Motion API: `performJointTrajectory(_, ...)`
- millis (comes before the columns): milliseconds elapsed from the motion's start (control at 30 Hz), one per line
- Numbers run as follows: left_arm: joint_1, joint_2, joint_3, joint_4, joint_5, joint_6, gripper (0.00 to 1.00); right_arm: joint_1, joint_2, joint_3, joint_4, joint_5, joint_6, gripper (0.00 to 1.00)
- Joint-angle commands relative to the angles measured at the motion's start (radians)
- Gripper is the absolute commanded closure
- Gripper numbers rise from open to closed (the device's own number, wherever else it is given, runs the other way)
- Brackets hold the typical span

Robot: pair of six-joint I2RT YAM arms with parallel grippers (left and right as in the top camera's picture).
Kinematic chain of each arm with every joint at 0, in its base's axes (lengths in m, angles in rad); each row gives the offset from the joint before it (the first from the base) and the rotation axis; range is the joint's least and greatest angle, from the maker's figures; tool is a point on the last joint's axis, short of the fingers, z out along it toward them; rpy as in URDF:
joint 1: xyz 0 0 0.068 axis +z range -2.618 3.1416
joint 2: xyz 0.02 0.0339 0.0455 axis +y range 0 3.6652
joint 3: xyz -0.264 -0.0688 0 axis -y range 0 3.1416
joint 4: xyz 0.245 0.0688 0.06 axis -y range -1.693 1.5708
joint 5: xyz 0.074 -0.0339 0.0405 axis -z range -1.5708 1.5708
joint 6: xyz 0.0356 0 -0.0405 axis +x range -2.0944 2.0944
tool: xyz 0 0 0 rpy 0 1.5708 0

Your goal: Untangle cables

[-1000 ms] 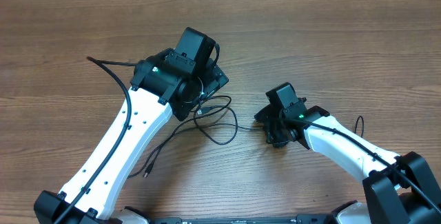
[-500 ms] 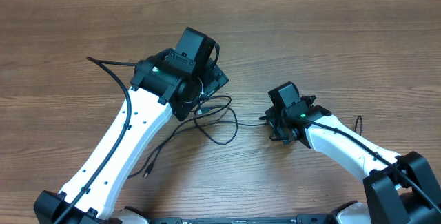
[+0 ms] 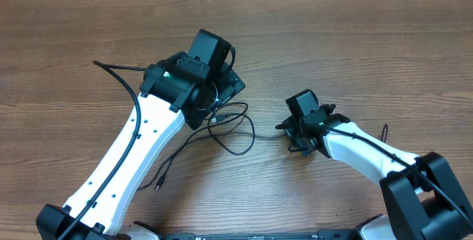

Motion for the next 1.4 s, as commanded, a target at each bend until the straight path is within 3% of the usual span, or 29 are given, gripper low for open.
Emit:
performJointTrajectory(0, 0.006, -0.022, 0.018, 0.0, -0.017, 0.008, 0.0, -0.012, 0.002, -0.006, 0.02, -0.007, -0.034, 0.96)
performJointTrajectory(200, 0.006, -0.023, 0.018, 0.0, -0.017, 0.008, 0.0, -0.117, -0.096, 0.153, -0.046, -0.005, -0.378, 0.96)
performJointTrajectory(467, 0.006, -0.022, 0.018, 0.0, -0.017, 0.008, 0.0, -0.323, -0.349, 0.622, -0.348, -0.037, -0.775, 0.96)
performJointTrajectory(733, 0.006, -0.023, 0.018, 0.0, -0.018, 0.009, 0.0, -0.328, -0.487, 0.671, -0.395, -0.089, -1.135, 0.96)
performJointTrajectory(900, 0.006, -0.023, 0.018, 0.0, -0.017, 0.008, 0.01, -0.328, -0.462, 0.671, -0.314, 0.095, -1.219, 0.96)
performJointTrajectory(1100, 0.006, -0.022, 0.018, 0.0, -0.017, 0.008, 0.0, -0.332, -0.399, 0.671, -0.146, 0.452, -1.268, 0.96)
performJointTrajectory(1200, 0.006, -0.022, 0.018, 0.0, -0.017, 0.009, 0.0, -0.363, -0.349, 0.671, -0.002, 0.56, -1.335, 0.96)
performJointTrajectory(1367, 0.006, -0.023, 0.018, -0.001, -0.017, 0.008, 0.01, -0.495, -0.203, 0.671, 0.341, 0.552, -1.561, 0.96)
